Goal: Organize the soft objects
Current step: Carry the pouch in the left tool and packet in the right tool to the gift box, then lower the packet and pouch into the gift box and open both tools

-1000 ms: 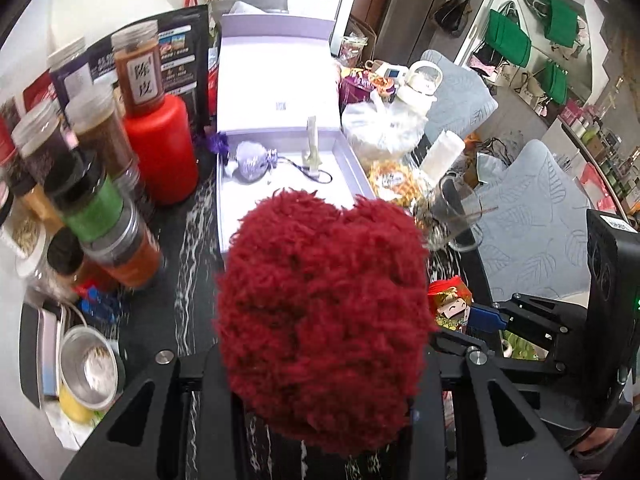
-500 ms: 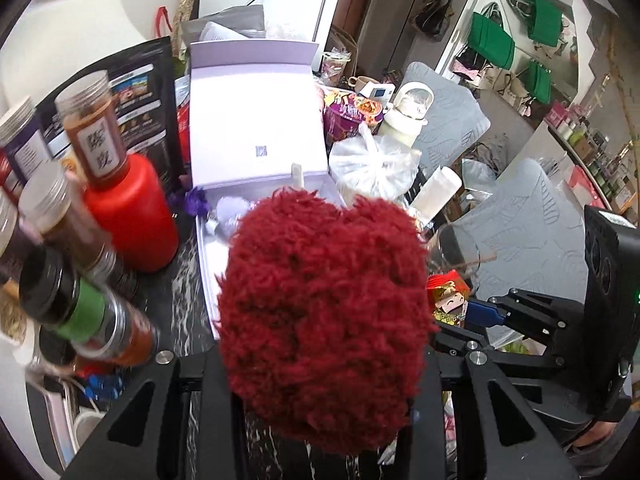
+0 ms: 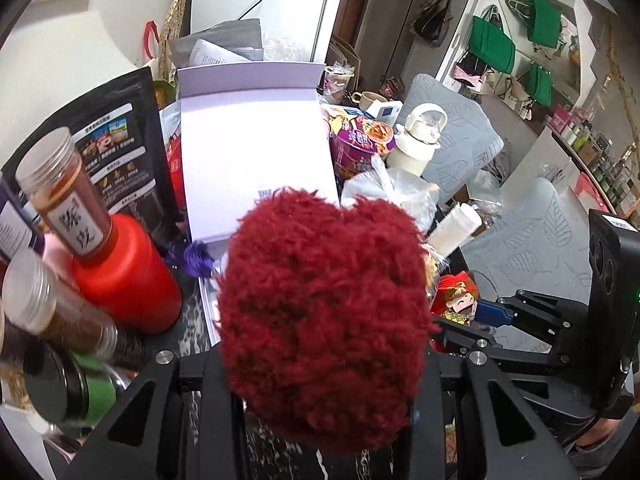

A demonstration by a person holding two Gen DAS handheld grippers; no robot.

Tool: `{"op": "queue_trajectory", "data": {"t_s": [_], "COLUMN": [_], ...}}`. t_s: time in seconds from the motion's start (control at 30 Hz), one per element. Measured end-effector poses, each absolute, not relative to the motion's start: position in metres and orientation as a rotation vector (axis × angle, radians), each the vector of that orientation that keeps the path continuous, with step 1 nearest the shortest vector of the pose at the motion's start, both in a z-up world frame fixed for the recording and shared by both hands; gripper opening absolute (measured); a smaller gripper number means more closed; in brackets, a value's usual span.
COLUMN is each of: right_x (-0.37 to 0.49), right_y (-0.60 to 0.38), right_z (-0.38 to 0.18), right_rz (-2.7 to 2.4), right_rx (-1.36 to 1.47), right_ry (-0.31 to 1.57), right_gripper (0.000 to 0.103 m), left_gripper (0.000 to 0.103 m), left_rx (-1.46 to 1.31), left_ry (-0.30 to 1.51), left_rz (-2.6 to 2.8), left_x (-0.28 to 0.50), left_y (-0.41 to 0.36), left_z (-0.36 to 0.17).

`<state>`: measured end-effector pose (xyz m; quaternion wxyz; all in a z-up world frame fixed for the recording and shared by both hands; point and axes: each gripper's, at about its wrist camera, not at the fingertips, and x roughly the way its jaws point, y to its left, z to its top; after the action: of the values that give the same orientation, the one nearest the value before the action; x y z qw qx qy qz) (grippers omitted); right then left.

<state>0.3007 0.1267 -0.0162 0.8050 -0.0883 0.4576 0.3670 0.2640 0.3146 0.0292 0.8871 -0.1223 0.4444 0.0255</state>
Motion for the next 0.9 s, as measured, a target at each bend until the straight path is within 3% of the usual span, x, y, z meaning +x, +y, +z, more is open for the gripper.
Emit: {"op": "queue_trajectory", "data": {"t_s": [0.5,0.9], "right_x": [0.359,0.381], "right_y": [0.155,0.182], "right_z": [-0.024,-0.074], "right_rz": [0.754,0.725], "right_rx": [-0.191,-0.216], "right_ry": [0.943,1.022], "right_gripper": [0.031,0.031], "left_gripper": [0.034,0.034], "left_rx": [-0.233,-0.248], "left_ry": [0.923,1.002], "left_rz": [0.074,0.092], "left_x": [0.32,0.345], "left_y": [0.348,0.366], "left_z": [0.01,-0.045]}}
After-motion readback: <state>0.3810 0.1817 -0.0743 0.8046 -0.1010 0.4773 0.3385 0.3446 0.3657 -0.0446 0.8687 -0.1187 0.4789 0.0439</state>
